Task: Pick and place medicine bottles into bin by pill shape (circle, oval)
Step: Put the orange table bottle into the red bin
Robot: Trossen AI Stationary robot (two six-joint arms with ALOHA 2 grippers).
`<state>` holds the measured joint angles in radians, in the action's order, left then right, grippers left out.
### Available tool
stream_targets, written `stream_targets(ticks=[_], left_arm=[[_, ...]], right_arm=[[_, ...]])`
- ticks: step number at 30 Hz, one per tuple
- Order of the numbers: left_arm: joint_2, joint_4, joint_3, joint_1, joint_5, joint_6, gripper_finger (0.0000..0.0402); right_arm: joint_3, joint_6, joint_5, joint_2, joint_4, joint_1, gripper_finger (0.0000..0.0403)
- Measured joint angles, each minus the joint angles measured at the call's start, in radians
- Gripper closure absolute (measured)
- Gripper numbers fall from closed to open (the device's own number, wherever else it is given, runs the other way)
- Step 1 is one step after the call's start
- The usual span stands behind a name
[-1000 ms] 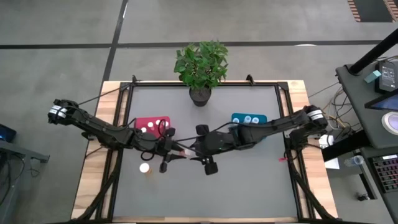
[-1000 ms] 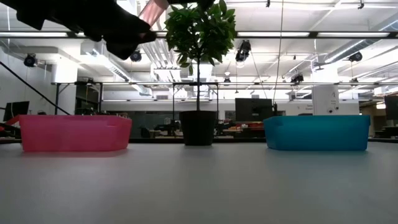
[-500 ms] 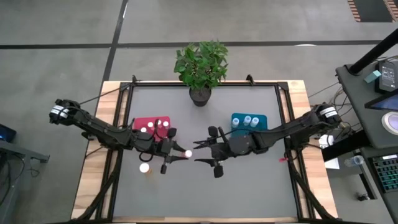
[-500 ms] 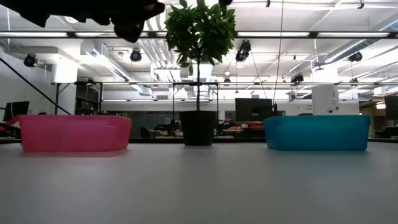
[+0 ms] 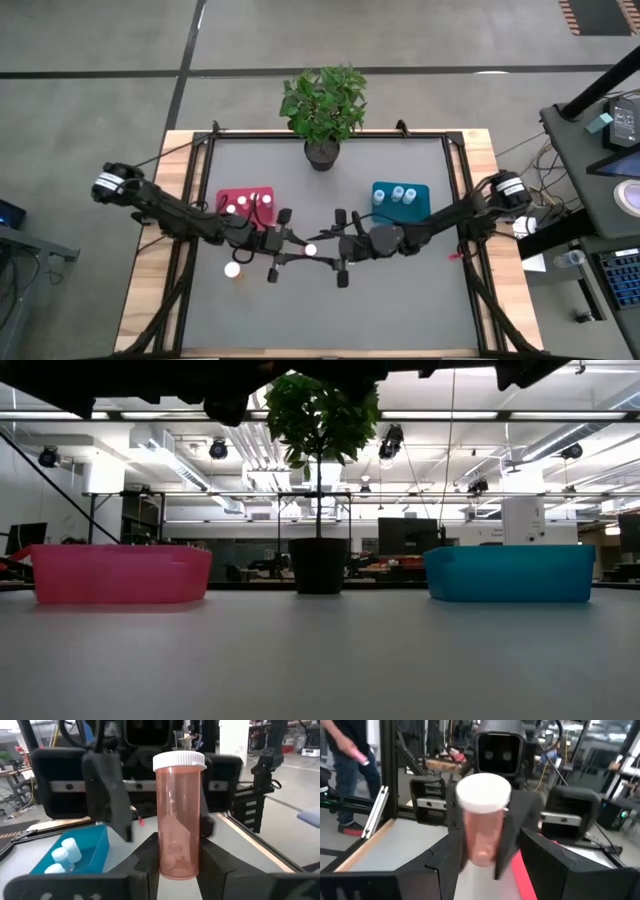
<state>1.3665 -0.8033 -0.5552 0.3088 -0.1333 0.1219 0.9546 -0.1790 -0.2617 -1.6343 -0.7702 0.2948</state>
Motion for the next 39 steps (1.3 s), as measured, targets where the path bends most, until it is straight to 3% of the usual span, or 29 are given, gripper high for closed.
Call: stream_targets(ticks=[12,27,39], left_arm=[[0.005,-0.011,0.000,-0.008,-0.001,0.000,0.0324],[0.005,-0.008,0.000,-0.008,-0.002,-0.008,0.0322],[-0.036,0.086,0.000,-0.008,-0.006,-0.010,0.0222]], right_arm=[[0.034,-0.040,0.007,-0.037,-0.023,0.002,0.0220],[0.034,-0.038,0.007,-0.037,-0.015,0.002,0.0317],[0.034,-0.038,0.002,-0.036,0.020,0.002,0.0310]])
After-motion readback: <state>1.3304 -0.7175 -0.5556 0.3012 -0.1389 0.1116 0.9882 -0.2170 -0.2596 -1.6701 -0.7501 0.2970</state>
